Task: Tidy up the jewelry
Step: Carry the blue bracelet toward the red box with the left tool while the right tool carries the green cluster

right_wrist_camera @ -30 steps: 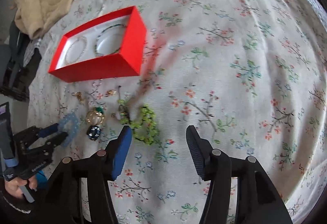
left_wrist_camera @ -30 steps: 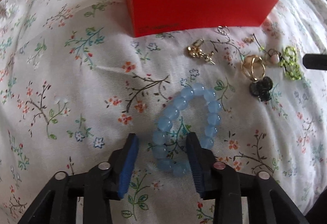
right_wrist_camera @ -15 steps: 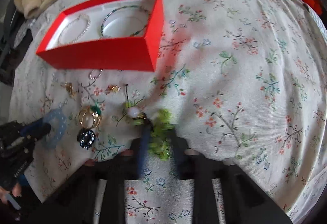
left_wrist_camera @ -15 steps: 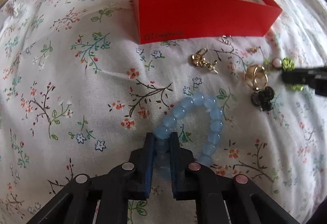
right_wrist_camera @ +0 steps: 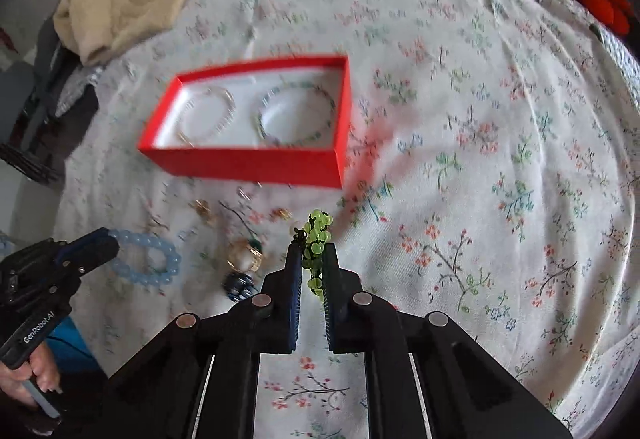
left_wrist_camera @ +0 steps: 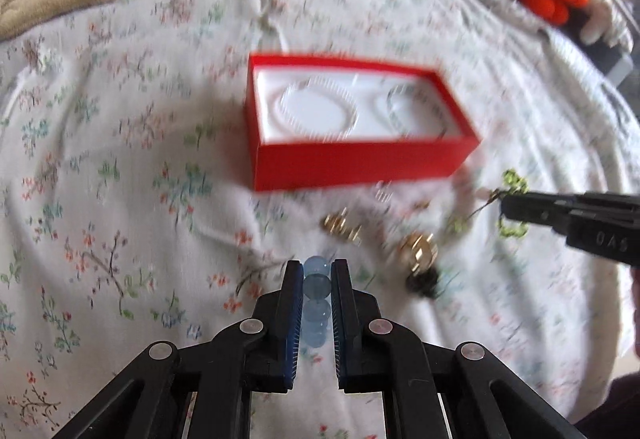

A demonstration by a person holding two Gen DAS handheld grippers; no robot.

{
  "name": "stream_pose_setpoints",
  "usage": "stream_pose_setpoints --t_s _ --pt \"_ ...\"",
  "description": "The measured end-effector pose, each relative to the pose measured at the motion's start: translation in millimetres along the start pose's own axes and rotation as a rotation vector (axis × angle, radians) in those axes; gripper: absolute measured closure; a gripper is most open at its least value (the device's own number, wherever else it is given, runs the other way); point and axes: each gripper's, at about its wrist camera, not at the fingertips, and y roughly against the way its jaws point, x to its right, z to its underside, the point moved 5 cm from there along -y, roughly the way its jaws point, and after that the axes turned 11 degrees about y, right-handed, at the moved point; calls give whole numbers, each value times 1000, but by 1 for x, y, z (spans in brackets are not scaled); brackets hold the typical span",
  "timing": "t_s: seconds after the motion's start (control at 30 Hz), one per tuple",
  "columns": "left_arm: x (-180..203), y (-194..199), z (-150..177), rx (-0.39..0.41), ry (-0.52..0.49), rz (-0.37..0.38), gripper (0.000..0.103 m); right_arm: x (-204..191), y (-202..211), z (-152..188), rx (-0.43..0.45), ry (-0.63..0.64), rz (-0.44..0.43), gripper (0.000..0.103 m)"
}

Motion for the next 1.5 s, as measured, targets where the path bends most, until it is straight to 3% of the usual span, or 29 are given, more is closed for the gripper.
stream_pose_setpoints --t_s 0.33,0.7,0.8,1.03,1.5 --pt "18 22 -42 108 54 101 95 -9 31 -37 129 -32 -58 93" --pt "33 20 -80 221 116 231 95 -8 26 -68 207 -34 -79 93" --pt "33 7 -87 219 132 253 95 -6 19 -75 215 -30 -74 93" --pt "21 -36 -88 149 131 170 95 1 -9 -81 183 -38 -73 93" --pt "3 -65 -91 127 87 -6 94 23 -32 -85 142 -71 -66 92"
